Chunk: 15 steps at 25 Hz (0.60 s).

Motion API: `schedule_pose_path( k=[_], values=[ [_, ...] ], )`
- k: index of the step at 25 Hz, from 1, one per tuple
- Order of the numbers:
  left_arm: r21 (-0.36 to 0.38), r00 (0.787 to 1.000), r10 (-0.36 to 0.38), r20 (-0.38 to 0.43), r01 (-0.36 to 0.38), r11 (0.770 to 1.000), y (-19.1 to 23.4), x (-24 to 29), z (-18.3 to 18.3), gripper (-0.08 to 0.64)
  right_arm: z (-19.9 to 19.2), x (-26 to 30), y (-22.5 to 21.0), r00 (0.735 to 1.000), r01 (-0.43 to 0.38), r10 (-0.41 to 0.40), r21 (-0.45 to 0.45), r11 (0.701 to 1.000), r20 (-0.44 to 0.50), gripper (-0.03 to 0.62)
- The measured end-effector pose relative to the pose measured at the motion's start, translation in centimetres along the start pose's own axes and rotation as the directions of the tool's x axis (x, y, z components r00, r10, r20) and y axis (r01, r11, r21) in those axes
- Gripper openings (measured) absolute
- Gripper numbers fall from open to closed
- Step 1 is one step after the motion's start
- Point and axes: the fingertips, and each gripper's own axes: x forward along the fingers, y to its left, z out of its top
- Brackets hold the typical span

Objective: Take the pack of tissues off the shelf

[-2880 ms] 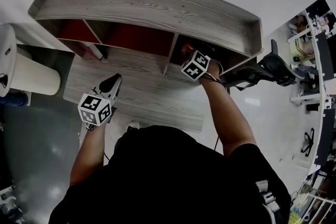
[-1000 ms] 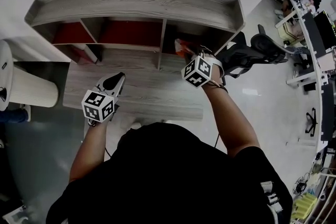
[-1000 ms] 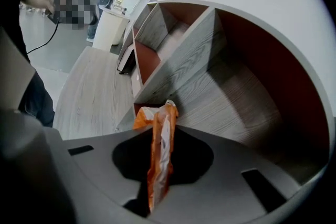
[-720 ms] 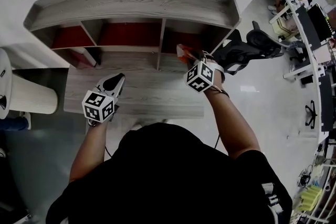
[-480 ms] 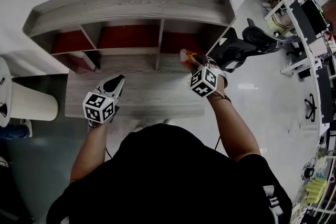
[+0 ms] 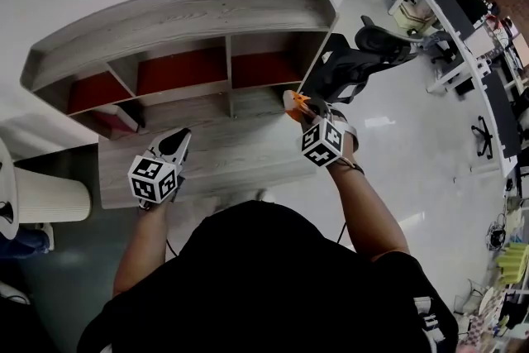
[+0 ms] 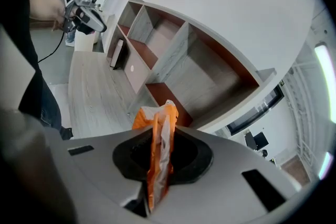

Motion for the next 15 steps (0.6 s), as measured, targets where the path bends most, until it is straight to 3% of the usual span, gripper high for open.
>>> schedule_pose_path(
  k=[15],
  values=[
    [0.028,0.994,-0.106,-0.016,0.106,0.994,-2.3,4.4,0.5,0.032,-5.0,-5.6,1.2,0.998,0.045,-0.039,0.118,0.992,-0.056,0.031]
  ],
)
